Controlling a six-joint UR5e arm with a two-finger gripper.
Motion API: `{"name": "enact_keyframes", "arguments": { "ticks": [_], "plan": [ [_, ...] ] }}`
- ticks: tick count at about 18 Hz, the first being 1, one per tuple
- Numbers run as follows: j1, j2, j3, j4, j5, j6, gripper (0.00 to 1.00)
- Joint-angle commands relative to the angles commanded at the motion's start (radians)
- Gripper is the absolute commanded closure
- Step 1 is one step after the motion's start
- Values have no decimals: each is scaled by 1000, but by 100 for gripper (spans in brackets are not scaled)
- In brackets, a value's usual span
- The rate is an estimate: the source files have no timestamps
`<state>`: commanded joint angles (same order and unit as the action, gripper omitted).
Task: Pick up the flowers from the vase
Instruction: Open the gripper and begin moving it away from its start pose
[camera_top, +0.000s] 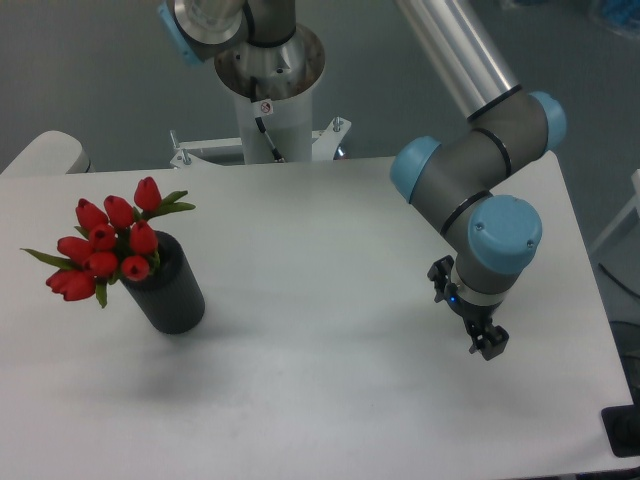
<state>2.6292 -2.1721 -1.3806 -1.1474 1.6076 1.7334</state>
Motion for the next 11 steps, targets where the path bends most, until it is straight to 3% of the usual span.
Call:
{"name": "enact_keyframes", "arguments": {
  "ticks": [6,11],
  "plan": [
    [-3,17,-14,0,-14,-14,0],
    [6,35,-52,26,-92,-41,0]
  ]
}}
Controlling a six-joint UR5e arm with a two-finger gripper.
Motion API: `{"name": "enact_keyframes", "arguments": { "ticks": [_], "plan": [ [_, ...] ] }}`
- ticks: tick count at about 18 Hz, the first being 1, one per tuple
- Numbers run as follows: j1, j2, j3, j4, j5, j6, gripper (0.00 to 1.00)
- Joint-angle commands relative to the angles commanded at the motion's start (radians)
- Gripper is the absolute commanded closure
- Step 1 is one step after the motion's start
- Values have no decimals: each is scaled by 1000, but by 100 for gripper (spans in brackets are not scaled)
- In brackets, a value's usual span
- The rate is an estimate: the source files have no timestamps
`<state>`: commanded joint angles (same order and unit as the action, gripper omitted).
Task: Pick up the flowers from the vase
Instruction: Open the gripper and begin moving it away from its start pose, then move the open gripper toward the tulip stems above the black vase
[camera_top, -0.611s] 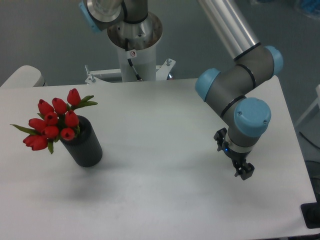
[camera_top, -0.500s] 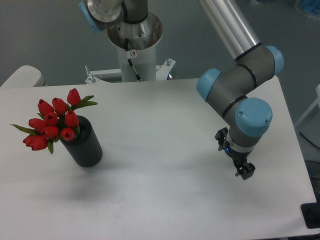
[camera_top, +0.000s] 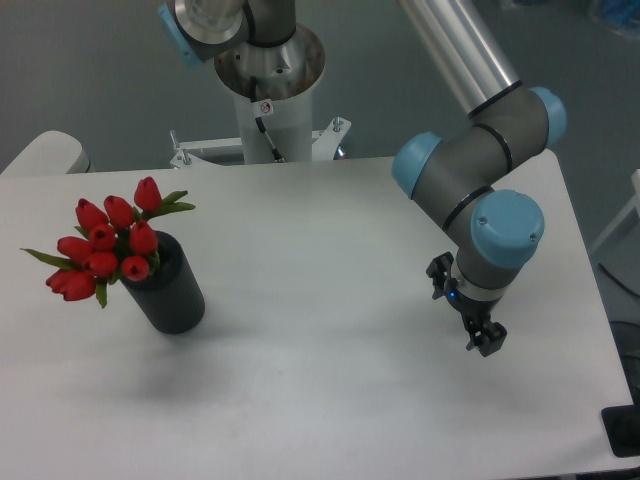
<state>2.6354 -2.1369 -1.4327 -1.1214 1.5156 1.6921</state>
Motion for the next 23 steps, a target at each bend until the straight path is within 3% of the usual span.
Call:
{"name": "enact_keyframes", "arguments": {
  "ticks": [2,6,11,18,23],
  "plan": [
    [18,23,-2,-9,-43,-9,0],
    [80,69,-38,-15,-279,-3,0],
    [106,162,-162,-83,-421,12,0],
    [97,319,-376,-97,-718,5,0],
    [83,432,-486,-146,-775,-6,0]
  ]
}}
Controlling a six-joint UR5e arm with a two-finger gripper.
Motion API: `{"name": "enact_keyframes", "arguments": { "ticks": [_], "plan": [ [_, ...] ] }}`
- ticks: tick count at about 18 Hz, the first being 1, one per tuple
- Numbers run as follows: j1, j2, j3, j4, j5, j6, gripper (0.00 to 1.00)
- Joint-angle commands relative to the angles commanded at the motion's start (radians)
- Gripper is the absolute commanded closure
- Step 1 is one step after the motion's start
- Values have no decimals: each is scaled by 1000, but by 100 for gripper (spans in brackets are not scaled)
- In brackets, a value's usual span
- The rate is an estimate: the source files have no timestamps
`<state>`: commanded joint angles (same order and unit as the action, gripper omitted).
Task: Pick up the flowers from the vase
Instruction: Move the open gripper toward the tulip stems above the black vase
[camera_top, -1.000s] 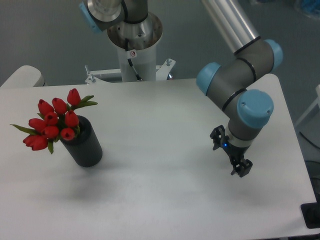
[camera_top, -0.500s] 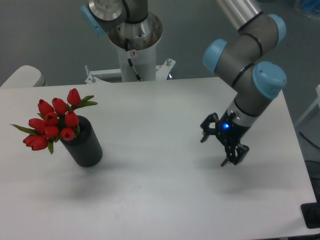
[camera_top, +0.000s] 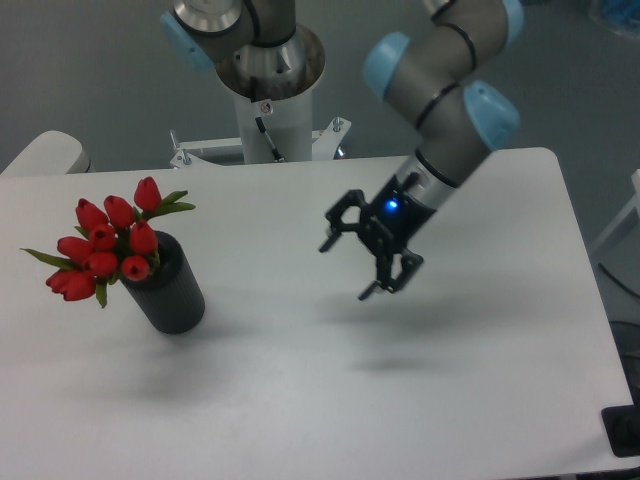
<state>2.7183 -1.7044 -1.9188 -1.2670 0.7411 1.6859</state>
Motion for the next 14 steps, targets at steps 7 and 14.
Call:
{"name": "enact_keyframes", "arguments": {
  "ticks": [7,14],
  "plan": [
    [-110,137,-108,-12,-199,-148,0],
    [-192,97,-106,14,-284,-201,0]
  ]
}}
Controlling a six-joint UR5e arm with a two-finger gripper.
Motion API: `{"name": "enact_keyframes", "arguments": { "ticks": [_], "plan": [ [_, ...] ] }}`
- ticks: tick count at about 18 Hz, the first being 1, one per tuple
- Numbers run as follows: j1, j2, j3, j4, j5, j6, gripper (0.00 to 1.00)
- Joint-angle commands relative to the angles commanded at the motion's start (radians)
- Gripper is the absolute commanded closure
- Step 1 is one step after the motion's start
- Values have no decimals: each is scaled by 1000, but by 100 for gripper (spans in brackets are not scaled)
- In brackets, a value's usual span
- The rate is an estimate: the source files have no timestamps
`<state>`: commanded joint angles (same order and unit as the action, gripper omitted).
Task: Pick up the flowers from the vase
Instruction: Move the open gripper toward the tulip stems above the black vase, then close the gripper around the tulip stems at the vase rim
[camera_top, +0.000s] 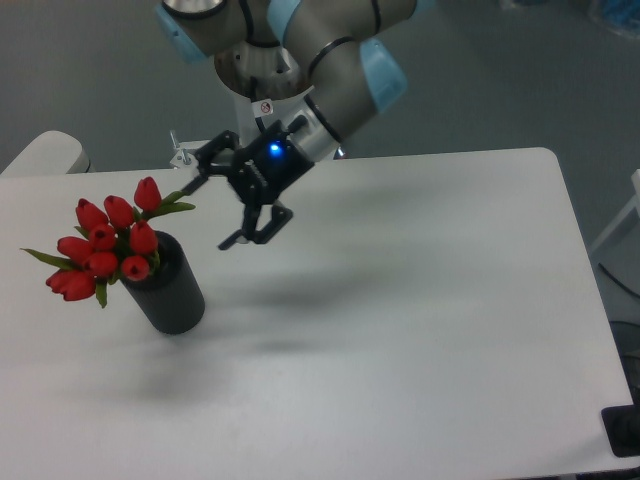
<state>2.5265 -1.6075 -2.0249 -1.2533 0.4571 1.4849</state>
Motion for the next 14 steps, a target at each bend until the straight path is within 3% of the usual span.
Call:
{"name": "enact_keyframes", "arguments": {
  "ticks": [3,10,14],
  "plan": [
    [-3,-28,0,55,-21,0,0],
    [-61,-98,6,115,-54,2,0],
    [-75,-114,2,120,-54,2,0]
  ]
}}
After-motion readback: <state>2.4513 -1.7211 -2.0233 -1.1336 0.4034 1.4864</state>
